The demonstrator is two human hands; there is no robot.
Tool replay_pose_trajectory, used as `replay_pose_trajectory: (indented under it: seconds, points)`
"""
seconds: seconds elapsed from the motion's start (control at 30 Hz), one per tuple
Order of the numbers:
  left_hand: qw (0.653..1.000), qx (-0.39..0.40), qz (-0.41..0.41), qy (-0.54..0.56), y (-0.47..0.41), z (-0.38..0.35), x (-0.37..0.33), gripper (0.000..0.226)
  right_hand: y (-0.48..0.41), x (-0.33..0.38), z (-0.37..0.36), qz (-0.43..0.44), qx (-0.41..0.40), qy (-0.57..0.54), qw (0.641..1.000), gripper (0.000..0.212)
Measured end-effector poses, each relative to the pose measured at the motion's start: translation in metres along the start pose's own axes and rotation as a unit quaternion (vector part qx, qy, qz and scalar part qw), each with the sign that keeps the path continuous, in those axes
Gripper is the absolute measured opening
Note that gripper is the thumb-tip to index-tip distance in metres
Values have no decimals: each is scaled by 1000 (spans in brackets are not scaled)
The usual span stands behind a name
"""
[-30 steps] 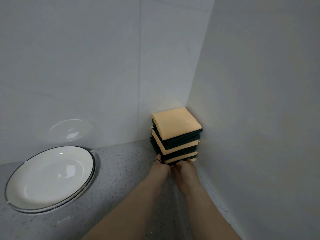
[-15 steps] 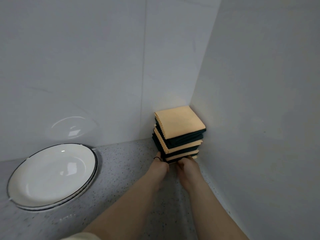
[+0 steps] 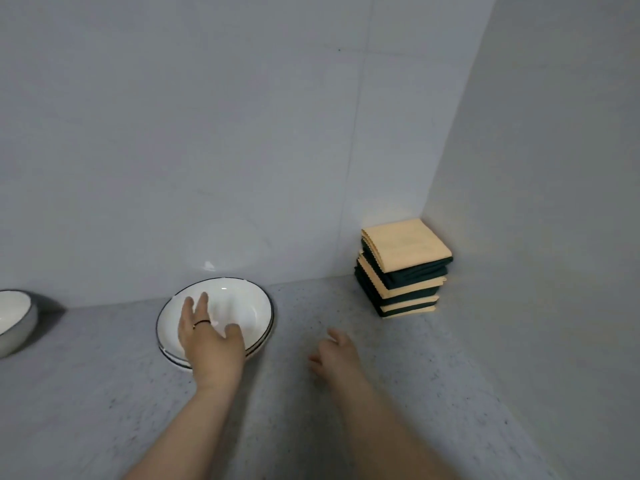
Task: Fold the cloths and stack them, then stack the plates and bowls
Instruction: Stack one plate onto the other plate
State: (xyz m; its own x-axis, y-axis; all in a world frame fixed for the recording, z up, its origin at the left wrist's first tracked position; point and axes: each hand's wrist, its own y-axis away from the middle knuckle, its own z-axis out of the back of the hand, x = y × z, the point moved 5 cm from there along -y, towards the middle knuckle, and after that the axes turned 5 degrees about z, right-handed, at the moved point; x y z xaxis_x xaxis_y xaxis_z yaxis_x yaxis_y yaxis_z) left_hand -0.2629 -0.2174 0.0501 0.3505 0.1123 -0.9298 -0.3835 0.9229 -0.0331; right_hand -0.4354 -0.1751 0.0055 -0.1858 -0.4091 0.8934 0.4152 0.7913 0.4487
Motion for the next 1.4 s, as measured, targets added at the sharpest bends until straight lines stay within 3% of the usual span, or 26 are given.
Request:
replay_pose_trajectory:
  seconds: [0.1, 0.23, 0.33, 0.43, 0.57, 0.77, 1.1, 1.4]
  points:
    - [996, -41, 75, 10, -19, 34, 22, 67, -4, -12, -40, 9, 32, 46, 998, 54]
    - [986, 18, 162, 25, -38, 42, 57, 65, -2, -16, -69, 15, 60, 77, 995, 64]
    - [978, 58, 202, 23, -44, 37, 69, 50, 4, -11, -76, 16, 70, 88, 994, 67]
    - [982, 66, 177, 16, -45, 36, 66, 37, 1, -10, -81, 33, 68, 101, 992, 64]
    - [986, 77, 145, 18, -42, 34, 62, 42, 4, -10, -89, 77, 48, 105, 990, 47]
    - [983, 140, 119, 20, -21, 27, 64, 49, 15, -15, -72, 103, -23, 145, 984, 50]
    - [964, 256, 64, -11, 67, -15, 39, 49, 50, -27, 34, 101, -111, 265, 953, 49]
    - [934, 352, 46, -48, 138, -81, 19, 48, 69, -39, 139, 86, -189, 268, 941, 49]
